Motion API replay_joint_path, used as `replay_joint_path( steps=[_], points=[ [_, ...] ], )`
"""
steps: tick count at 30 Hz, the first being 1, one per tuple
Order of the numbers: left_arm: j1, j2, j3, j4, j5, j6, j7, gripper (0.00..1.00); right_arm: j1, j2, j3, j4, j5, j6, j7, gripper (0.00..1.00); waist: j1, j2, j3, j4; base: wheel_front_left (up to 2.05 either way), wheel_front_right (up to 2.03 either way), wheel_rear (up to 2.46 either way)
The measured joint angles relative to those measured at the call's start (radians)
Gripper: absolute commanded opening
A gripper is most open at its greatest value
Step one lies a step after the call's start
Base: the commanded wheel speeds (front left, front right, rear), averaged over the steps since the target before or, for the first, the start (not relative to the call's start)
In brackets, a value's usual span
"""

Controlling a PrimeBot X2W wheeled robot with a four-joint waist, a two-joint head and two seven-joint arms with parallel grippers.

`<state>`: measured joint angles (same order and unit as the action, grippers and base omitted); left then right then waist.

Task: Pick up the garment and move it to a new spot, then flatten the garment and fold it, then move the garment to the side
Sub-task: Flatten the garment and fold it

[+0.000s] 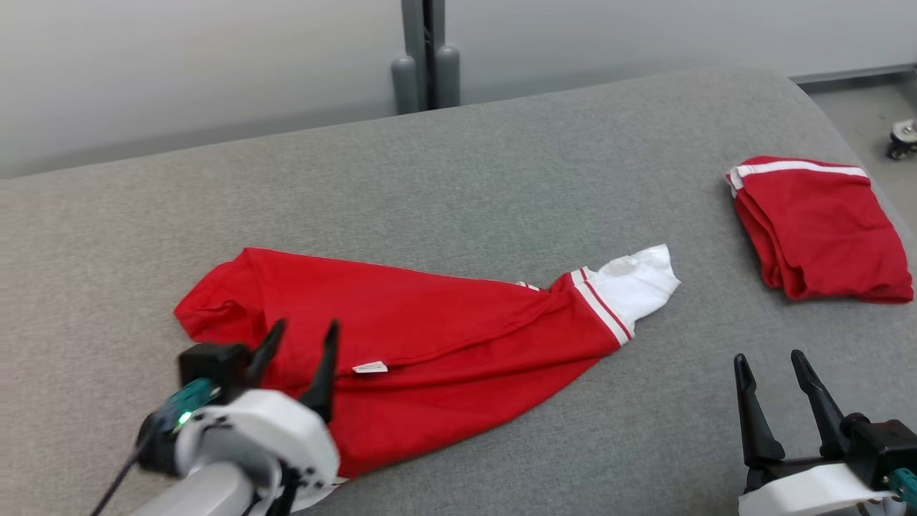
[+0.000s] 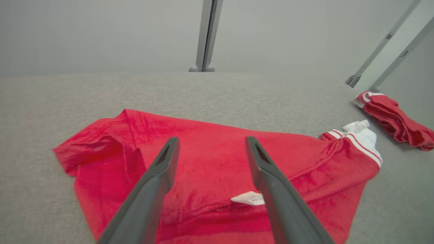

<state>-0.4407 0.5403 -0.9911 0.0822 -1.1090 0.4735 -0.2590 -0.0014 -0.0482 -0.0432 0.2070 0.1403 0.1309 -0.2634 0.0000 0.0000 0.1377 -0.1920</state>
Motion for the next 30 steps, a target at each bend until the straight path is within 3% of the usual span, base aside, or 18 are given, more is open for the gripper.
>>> replay_joint_path(
  steps=[4,7,12,20,21,23,24,25,26,30],
  points=[
    [0.078,0.082,0.029,-0.078,-0.046,0.045,0.019,1.0,0.009,0.0,0.0,-0.001,-0.005,0.0,0.0,1.0,0.0,0.0,-0.016,0.025,0.0,0.0,0.0],
    [0.107,0.103,0.033,-0.094,-0.078,0.036,0.043,1.0,0.011,0.0,0.013,-0.002,-0.009,0.0,0.0,1.0,0.0,0.0,-0.022,0.038,0.0,0.0,0.0],
    [0.087,0.07,0.017,-0.07,-0.094,0.001,0.084,1.0,0.001,0.0,0.016,-0.003,-0.012,0.0,0.0,1.0,0.0,0.0,-0.012,0.042,0.0,0.0,0.0],
    [-0.007,0.013,-0.013,0.092,-0.102,-0.05,0.17,1.0,-0.01,0.0,0.031,-0.002,-0.012,0.0,0.0,1.0,0.0,0.0,0.008,0.026,0.0,0.0,0.0],
    [-0.007,0.013,-0.013,0.092,-0.102,-0.05,0.17,0.91,-0.01,0.0,0.031,-0.002,-0.012,0.0,0.0,1.0,0.0,0.0,0.008,0.026,0.0,0.0,0.0],
    [-0.018,0.007,-0.018,0.115,-0.106,-0.064,0.181,0.47,-0.01,0.0,0.028,0.002,-0.009,0.0,0.0,1.0,0.0,0.0,0.011,0.018,0.0,0.0,0.0],
    [-0.022,0.004,-0.018,0.126,-0.11,-0.083,0.186,0.35,-0.01,0.0,0.023,0.002,-0.007,0.0,0.0,1.0,0.0,0.0,0.013,0.011,0.0,0.0,0.0],
    [-0.022,0.004,-0.018,0.126,-0.11,-0.083,0.186,0.13,-0.01,0.0,0.023,0.002,-0.007,0.0,0.0,1.0,0.0,0.0,0.013,0.011,0.0,0.0,0.0],
    [-0.023,0.002,-0.019,0.131,-0.116,-0.088,0.19,0.0,-0.01,0.0,0.021,0.002,-0.007,0.0,0.0,1.0,0.0,0.0,0.014,0.009,0.0,0.0,0.0],
    [-0.025,0.002,-0.024,0.149,-0.125,-0.115,0.212,0.0,-0.01,0.0,0.021,0.004,-0.004,0.0,0.0,1.0,0.0,0.0,0.015,0.003,0.0,0.0,0.0]
  ],
)
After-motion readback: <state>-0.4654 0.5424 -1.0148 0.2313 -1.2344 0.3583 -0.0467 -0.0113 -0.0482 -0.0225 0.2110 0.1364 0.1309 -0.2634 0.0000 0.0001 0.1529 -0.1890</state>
